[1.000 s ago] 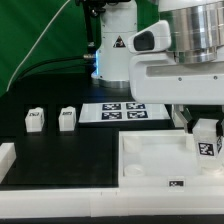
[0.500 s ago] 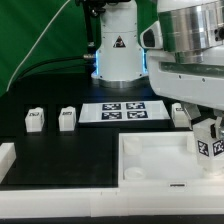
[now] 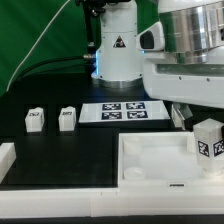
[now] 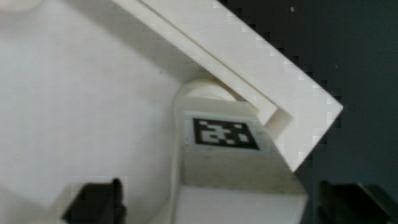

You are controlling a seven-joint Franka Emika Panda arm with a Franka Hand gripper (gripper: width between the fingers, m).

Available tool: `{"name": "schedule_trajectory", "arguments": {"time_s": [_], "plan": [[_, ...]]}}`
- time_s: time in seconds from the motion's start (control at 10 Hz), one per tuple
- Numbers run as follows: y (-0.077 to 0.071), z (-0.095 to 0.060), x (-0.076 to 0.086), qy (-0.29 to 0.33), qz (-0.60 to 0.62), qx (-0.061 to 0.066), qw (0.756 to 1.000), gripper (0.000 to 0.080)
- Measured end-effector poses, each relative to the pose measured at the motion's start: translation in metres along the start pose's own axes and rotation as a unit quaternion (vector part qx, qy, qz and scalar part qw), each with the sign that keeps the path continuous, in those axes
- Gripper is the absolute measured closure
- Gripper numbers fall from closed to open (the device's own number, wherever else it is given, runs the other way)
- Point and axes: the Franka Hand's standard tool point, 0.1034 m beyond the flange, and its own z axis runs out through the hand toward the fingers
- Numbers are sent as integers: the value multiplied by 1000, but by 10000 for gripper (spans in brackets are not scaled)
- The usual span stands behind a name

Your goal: Assemble one leg

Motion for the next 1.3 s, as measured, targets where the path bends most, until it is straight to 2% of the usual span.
{"name": "schedule_trajectory", "arguments": {"time_s": [0.1, 0.3, 0.4, 0.6, 0.8, 1.0, 1.1, 1.3], "plan": [[0, 1, 0, 0, -58, 0, 998, 174], [0, 2, -2, 0, -197, -4, 980, 157], [1, 3, -2, 1, -269, -7, 963, 151], [0, 2, -1, 4, -396, -13, 918, 151], [-1, 2, -1, 4, -467, -15, 884, 151], [0, 2, 0, 4, -567, -20, 823, 151], [0, 1, 1, 4, -583, -21, 812, 151], [0, 2, 1, 4, -583, -21, 812, 151]]}}
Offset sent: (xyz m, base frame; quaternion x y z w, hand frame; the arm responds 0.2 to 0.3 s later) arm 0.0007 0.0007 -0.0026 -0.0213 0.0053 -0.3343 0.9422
